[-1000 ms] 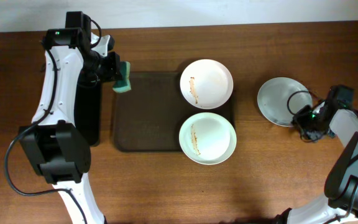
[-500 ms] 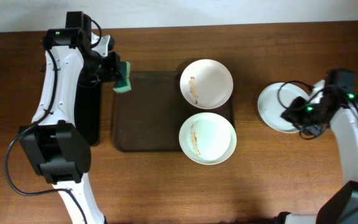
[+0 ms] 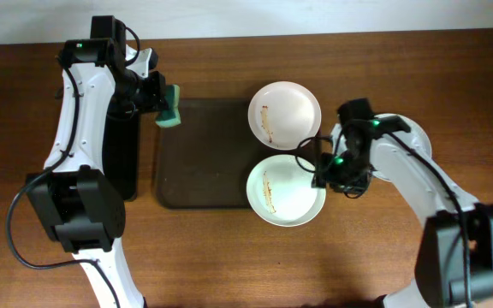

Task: Clean dirty plates on tray and stack at the side
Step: 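Set the plate down on the table right of the tray and release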

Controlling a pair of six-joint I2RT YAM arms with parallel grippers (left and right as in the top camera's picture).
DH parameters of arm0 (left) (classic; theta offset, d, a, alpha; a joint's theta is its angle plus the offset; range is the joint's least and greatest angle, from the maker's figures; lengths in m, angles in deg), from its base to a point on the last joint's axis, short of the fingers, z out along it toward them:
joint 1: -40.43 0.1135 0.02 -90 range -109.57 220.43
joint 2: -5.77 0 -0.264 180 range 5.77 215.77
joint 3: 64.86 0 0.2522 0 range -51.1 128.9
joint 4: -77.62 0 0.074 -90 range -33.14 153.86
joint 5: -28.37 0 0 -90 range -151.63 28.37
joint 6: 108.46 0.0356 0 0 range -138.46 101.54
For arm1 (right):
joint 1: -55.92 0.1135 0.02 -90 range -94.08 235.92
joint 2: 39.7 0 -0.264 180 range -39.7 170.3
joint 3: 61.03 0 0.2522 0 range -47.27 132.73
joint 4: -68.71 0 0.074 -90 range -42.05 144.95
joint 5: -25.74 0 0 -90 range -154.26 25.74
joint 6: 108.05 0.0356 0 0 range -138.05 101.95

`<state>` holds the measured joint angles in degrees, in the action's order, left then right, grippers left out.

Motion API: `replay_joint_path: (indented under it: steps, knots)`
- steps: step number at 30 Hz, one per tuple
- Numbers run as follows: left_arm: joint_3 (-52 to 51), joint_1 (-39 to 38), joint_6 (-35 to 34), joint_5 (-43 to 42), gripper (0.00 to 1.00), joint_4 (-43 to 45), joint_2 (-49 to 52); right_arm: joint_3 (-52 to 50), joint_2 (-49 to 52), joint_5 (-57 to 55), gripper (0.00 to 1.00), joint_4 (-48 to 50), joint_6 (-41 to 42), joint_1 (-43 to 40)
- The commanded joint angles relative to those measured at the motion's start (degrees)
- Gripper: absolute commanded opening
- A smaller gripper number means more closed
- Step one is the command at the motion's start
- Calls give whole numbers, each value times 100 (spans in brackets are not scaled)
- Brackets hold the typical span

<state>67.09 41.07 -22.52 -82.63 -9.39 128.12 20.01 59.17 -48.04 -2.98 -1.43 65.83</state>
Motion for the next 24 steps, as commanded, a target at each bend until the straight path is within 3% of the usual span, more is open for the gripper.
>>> replay_joint_path:
  steps: [1, 5, 17, 21, 24]
  knots:
    - [90, -22, 111, -20, 1, 13, -31, 11, 339, 48, 51, 17, 33, 101]
    - [90, -22, 111, -20, 1, 13, -31, 11, 544, -33, 35, 162, 31, 101]
    - [90, -22, 111, -20, 1, 11, -31, -129, 577, -254, 33, 337, 33, 267]
    - [90, -22, 111, -20, 1, 11, -31, -175, 577, -251, 29, 411, 35, 431]
    - [90, -22, 111, -22, 1, 11, -31, -177, 577, -251, 19, 415, 46, 535]
